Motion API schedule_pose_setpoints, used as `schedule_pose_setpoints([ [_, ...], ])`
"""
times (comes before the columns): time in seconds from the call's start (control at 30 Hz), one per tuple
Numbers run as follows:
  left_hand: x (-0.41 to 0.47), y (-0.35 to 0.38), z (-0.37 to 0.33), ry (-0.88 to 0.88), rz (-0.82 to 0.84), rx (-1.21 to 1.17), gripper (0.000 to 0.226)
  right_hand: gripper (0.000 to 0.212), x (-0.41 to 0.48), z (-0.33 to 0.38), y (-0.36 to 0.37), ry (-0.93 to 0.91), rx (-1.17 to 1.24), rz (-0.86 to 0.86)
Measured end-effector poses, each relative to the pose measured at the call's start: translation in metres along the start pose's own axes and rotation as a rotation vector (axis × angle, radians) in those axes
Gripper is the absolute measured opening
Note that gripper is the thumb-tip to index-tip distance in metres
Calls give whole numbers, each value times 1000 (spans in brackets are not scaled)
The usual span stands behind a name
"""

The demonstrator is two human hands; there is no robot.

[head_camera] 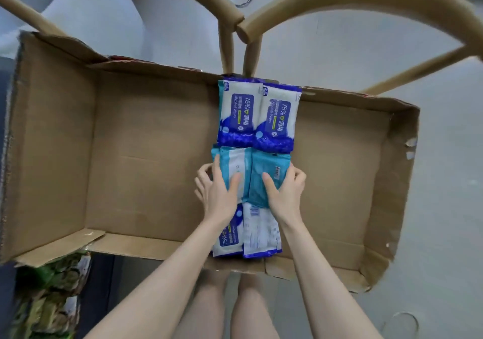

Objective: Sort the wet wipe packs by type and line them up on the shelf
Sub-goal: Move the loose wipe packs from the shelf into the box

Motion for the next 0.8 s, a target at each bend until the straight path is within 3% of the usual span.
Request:
schedule_pose_setpoints([
  [0.13, 17, 21, 22, 13, 119, -215, 77, 70, 16, -17, 14, -21, -36, 51],
  [0.33, 29, 27, 36, 28, 189, -338, 83, 68, 25, -17, 14, -69, -152, 106],
  [0.47, 28, 21, 34, 26, 203, -306, 83, 68, 25, -16, 12, -28, -259, 171],
  [0.6, 22, 3, 27, 28, 258, -152, 59, 51, 13, -9, 0, 19, -466, 198],
  [0.7, 2, -18, 20, 38, 240, 40, 45, 45, -15, 11, -11, -39, -611, 197],
  [0.8, -39, -45, 7, 84, 171, 79, 43, 46, -57, 43, -17, -169, -674, 215],
])
Point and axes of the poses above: each hand's wrist, its own x-axis towards the middle knuckle, its own y-axis out of the palm, z = x × y, the point moved 7 cm from there along x, towards the middle knuckle, and after that the axes turned 10 degrees about z, right-handed, at the moved point
